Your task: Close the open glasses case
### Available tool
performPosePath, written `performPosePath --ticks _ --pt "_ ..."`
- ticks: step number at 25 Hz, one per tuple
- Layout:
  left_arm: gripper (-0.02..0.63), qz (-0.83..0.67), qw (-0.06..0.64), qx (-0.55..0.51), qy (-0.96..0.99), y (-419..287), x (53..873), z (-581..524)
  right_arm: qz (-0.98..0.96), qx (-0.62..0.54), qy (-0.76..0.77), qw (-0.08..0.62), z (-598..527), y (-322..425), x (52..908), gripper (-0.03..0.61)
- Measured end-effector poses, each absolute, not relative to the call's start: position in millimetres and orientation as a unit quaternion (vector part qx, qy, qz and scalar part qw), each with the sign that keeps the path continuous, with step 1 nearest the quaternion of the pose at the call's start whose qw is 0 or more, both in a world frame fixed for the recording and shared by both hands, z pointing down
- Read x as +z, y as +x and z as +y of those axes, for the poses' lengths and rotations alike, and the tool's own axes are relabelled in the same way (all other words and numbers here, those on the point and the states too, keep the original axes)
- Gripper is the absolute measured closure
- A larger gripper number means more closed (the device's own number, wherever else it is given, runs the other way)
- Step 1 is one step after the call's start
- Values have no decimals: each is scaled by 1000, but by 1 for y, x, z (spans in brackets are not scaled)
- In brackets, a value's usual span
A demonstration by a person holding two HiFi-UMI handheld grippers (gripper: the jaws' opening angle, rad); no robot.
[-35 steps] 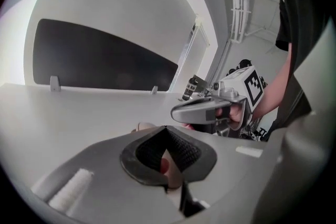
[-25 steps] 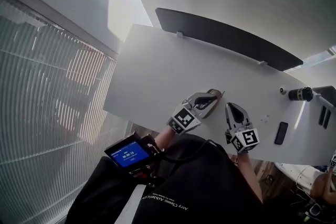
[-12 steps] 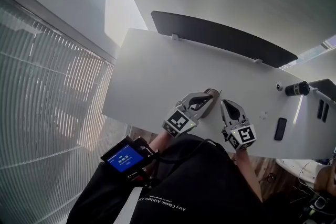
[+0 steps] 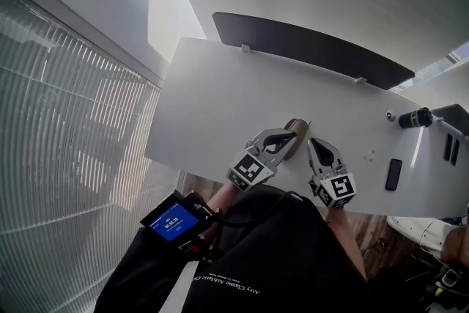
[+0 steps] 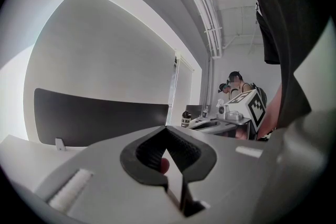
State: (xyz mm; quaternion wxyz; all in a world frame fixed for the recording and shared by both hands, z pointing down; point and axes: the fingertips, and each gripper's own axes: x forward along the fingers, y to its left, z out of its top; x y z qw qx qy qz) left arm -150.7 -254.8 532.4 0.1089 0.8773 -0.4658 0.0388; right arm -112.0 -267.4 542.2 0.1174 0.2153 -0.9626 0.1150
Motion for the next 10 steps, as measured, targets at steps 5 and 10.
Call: performPosePath --ticks 5,10 --pt "607 -465 113 40 877 -150 532 -252 -960 118 218 134 -264 -115 540 574" --pt "607 -463 123 44 876 -148 535 -254 -961 123 218 116 -268 -115 542 574"
